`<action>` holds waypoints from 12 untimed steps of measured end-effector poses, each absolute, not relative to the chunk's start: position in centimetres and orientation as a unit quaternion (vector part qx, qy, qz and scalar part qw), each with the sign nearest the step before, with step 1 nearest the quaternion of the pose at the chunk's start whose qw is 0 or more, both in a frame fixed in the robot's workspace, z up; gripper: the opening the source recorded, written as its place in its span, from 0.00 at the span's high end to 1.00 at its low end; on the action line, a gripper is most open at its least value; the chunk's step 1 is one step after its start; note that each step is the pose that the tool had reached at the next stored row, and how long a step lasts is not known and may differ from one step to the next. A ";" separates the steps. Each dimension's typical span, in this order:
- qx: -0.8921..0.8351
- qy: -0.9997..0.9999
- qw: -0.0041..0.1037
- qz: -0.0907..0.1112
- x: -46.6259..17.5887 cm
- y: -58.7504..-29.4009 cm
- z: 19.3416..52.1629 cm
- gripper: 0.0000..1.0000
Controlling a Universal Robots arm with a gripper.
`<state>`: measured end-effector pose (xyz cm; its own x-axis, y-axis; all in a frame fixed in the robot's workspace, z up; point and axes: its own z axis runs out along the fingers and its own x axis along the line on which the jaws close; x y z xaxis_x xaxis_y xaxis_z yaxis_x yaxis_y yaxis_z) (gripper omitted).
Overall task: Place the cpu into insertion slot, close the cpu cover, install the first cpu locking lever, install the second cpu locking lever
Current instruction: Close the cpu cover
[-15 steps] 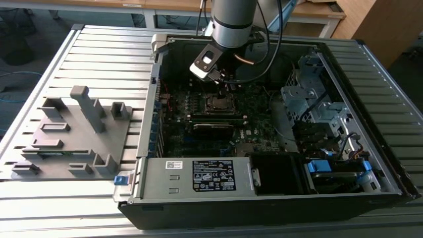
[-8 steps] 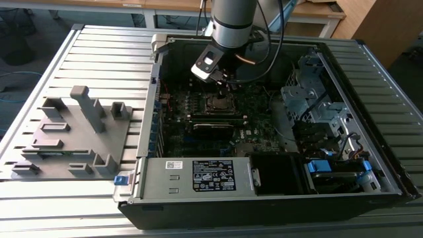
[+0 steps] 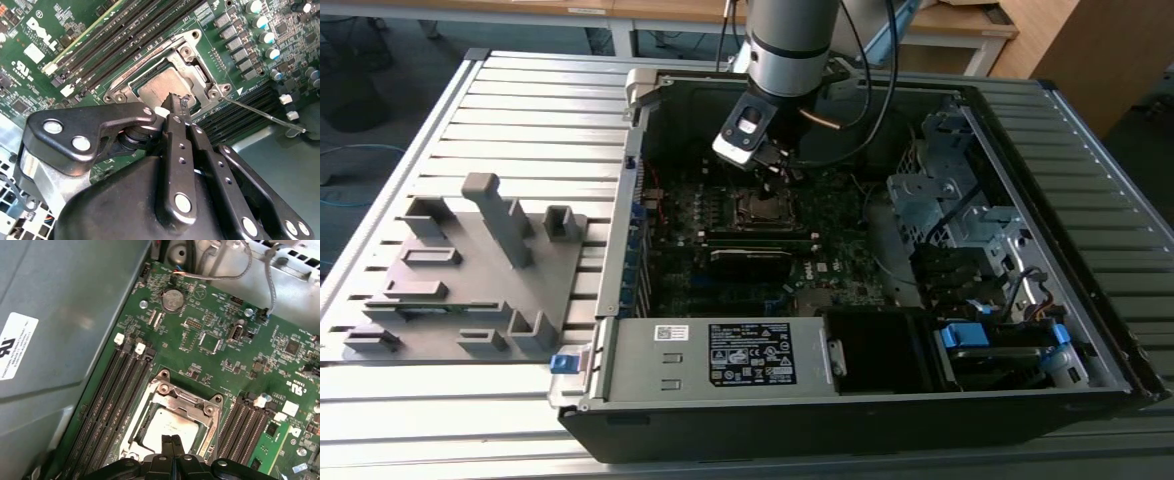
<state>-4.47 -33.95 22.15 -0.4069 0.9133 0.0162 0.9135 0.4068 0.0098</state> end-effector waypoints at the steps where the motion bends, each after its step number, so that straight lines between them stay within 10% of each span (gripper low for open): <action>1: -0.545 -0.839 0.004 -0.009 -4.5 -33.9 22.1 0.90; 12: -0.519 -0.855 0.004 -0.008 -4.5 -33.9 22.1 0.90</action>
